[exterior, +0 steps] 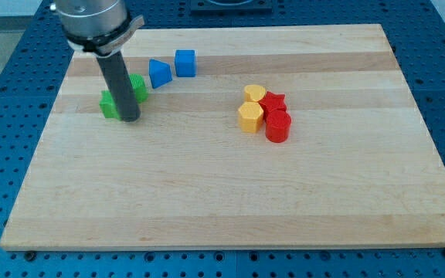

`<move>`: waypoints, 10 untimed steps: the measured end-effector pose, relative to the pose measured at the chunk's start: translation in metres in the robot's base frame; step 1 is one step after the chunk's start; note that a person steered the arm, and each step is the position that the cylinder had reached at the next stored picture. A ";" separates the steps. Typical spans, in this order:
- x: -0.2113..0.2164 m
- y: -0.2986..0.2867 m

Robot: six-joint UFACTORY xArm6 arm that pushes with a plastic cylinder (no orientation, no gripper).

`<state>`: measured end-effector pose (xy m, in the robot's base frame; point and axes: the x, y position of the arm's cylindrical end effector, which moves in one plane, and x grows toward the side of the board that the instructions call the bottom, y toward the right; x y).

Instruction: Move the green blocks towards the top left of the board

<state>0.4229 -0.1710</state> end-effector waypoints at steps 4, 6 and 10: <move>-0.004 -0.025; -0.036 -0.025; -0.098 -0.025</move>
<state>0.3253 -0.1961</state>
